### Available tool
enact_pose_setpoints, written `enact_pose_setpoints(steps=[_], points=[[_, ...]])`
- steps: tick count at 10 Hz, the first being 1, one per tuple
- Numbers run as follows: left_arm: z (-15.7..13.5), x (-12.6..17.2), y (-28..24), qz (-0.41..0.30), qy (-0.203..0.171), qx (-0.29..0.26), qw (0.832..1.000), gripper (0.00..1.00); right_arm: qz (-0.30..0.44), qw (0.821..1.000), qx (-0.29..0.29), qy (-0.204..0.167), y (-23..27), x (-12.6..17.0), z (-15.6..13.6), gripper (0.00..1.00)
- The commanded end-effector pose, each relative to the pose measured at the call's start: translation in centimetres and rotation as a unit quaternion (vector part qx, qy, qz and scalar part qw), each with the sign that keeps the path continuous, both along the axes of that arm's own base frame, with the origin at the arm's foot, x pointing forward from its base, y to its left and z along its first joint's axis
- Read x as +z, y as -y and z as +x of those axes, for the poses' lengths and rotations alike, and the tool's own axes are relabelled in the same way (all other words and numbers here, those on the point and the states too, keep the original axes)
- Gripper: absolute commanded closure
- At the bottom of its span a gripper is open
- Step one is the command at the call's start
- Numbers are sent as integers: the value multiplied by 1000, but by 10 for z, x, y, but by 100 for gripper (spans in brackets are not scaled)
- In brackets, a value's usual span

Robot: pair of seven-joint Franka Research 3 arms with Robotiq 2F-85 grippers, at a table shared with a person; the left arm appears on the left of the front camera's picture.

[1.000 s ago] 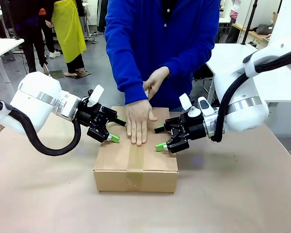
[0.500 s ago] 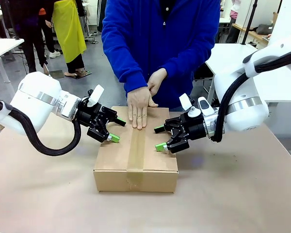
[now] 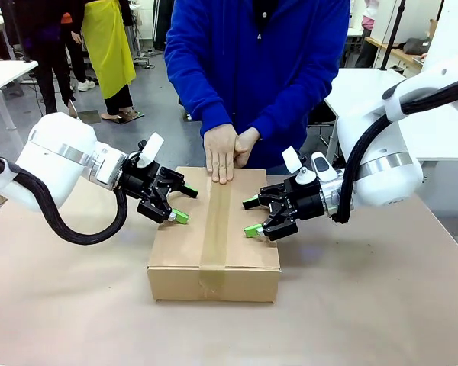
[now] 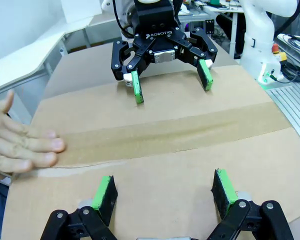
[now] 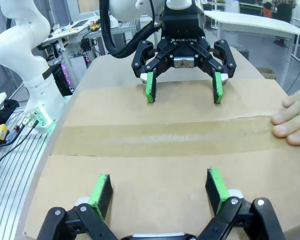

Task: Pack the gift set into the box.
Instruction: Press and hold the closed box until the human finishes sealing it.

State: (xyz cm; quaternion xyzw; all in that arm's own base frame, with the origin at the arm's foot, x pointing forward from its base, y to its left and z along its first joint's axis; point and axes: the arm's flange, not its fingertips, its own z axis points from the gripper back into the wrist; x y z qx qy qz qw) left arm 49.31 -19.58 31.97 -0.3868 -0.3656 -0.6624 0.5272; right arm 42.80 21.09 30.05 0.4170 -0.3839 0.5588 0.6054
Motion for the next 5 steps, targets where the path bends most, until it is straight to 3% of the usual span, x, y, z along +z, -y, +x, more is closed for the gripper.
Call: enact_pose_setpoints(steps=[1,5], points=[[0,-2,-1,-1,1,-1,1000,0,-1,1000,-2,-1,0,-2,-1,0],[0,-2,-1,-1,1,-1,1000,0,-1,1000,-2,-1,0,-2,-1,0]])
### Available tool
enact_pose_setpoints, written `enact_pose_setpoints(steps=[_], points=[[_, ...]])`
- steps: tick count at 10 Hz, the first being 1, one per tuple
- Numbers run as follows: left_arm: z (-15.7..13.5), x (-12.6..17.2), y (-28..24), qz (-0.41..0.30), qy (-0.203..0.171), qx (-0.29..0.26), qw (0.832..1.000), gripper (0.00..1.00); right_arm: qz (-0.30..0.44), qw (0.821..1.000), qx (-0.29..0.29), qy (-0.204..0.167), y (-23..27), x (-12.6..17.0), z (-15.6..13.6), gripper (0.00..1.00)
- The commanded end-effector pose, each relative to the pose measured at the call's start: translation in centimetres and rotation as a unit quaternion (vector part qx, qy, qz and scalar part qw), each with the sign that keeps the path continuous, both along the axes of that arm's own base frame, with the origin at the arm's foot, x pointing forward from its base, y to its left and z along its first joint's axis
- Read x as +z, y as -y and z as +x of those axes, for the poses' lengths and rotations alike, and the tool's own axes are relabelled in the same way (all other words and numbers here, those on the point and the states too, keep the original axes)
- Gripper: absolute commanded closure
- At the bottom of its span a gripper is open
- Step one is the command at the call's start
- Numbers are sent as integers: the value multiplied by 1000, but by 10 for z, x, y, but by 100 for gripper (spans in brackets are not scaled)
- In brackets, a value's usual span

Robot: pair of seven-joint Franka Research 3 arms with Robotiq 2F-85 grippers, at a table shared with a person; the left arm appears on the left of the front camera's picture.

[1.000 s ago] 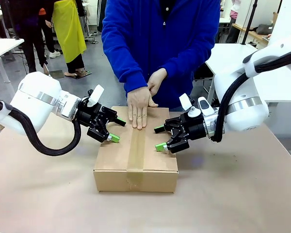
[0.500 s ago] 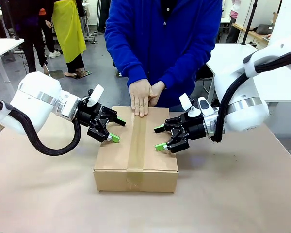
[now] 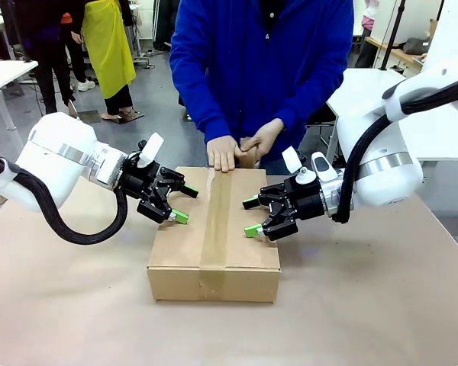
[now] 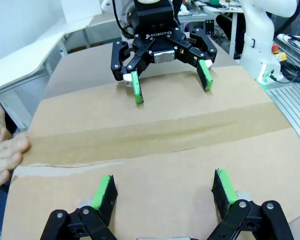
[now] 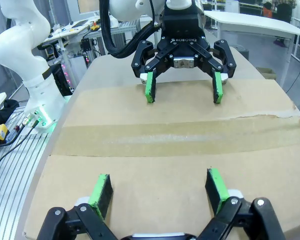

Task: Pack the gift set into the box.
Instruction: Press and hold the closed box until the human finishes sealing it.

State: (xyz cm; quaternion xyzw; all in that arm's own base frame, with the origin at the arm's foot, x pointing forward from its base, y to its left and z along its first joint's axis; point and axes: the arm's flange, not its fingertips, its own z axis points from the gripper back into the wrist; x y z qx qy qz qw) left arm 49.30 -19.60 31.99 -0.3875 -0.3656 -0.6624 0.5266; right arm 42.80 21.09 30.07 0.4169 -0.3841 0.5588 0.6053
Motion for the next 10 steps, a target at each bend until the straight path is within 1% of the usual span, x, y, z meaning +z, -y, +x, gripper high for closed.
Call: enact_pose_setpoints(steps=[1,9,10], points=[[0,-2,-1,-1,2,-1,1000,0,-1,1000,-2,-1,0,-2,-1,0],[0,0,0,0,0,0,1000,0,0,1000,0,0,0,0,0,0],[-14,43,-38,-58,-9,-54,997,0,28,999,9,40,20,42,-13,0]])
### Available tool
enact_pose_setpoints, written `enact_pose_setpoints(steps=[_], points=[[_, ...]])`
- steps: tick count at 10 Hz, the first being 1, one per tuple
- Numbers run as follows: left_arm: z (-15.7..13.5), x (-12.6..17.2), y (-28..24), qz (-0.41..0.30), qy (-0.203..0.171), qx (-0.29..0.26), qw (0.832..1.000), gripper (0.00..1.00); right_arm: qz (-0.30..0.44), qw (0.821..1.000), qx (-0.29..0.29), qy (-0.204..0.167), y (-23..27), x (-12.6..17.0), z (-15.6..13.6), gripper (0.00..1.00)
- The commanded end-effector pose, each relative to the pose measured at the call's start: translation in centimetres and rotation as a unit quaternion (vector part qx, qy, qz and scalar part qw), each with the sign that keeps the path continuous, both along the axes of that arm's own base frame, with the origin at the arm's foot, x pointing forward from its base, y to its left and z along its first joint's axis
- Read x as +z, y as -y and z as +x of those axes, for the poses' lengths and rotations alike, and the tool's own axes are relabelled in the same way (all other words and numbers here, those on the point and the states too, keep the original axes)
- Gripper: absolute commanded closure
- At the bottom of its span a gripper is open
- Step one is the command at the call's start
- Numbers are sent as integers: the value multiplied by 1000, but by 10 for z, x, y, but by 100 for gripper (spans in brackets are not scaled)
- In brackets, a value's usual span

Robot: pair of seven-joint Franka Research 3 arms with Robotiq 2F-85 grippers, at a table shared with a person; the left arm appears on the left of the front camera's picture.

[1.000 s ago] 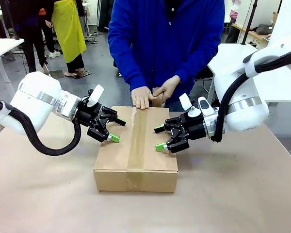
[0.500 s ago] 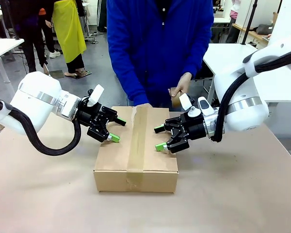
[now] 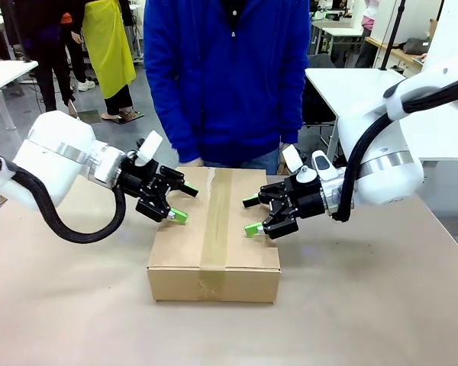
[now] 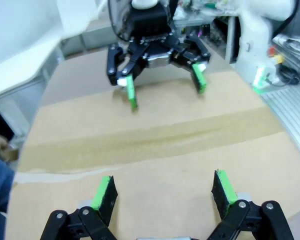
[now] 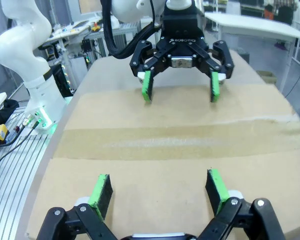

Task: Pack the gift set into the box.
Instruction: Press and hold the closed box until the human finishes sealing it.

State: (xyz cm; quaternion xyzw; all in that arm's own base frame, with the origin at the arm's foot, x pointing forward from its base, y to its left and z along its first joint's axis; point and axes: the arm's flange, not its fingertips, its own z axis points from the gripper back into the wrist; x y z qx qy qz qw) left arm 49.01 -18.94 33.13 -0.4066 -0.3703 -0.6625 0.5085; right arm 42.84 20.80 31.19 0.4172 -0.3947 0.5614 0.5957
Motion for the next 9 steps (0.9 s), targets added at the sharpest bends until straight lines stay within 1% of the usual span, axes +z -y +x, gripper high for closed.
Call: enact_pose_setpoints(steps=[1,2,3,4,5,6,7,8,9], points=[[-28,61,-77,-117,-13,-69,991,0,56,998,-15,29,57,66,-26,0],[-46,73,-126,-194,-4,-54,980,0,103,992,-63,28,109,84,-36,0],[-58,67,-160,-225,15,-17,974,0,134,986,-97,30,153,83,-48,0],[-67,52,-190,-245,16,31,969,0,140,979,-144,31,192,73,-60,0],[-78,35,-220,-275,18,53,960,0,154,970,-187,35,230,57,-72,0],[-85,18,-241,-280,23,111,953,0,166,957,-237,35,258,39,-80,0],[-78,10,-240,-259,-12,117,959,0,142,977,-154,43,206,83,-54,0],[-89,40,-244,-265,10,72,962,0,142,977,-154,43,206,83,-54,0],[-89,40,-244,-265,10,72,962,0,142,977,-154,43,206,83,-54,0]])
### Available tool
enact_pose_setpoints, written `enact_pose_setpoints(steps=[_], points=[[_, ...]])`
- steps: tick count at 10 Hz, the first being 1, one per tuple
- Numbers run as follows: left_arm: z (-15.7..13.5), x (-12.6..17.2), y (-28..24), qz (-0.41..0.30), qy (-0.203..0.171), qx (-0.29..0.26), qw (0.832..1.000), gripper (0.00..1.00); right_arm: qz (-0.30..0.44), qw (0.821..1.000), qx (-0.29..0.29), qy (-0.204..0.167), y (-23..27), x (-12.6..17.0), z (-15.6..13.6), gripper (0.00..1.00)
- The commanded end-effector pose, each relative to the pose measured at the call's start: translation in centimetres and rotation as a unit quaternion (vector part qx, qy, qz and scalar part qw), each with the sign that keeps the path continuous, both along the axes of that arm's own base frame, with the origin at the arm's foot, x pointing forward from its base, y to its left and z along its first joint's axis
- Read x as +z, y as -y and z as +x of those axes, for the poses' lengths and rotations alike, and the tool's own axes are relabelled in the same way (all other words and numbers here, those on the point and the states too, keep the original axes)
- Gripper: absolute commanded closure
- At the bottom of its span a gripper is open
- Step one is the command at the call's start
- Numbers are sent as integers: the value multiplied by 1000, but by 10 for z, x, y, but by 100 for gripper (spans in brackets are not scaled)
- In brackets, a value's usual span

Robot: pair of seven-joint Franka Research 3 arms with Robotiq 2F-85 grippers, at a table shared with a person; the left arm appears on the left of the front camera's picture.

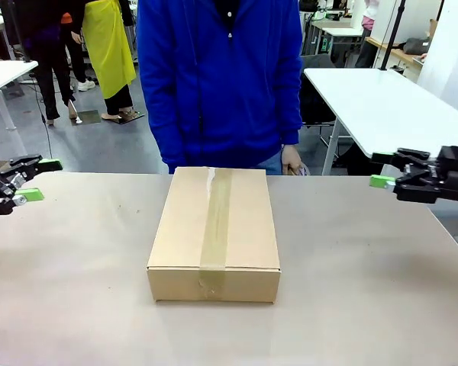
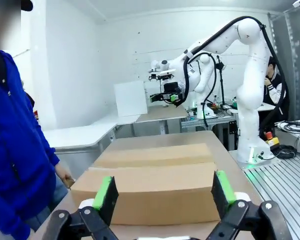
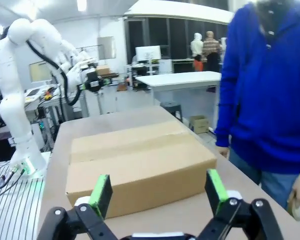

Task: Pack the gift set into the box.
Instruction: Press and hold the closed box until the human finishes sealing it.

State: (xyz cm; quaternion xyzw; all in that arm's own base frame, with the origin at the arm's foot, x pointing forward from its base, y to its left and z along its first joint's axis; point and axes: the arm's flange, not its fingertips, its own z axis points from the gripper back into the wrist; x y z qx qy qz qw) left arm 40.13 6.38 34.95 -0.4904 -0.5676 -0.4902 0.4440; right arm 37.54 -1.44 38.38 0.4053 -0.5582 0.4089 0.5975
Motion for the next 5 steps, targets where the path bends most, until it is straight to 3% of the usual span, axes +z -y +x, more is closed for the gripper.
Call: enact_pose_setpoints(steps=[1,5], points=[[0,22,10,0,17,-18,1000,0,-3,1000,11,4,-17,11,-1,0],[0,22,10,0,17,-18,1000,0,-3,1000,11,4,-17,11,-1,0]])
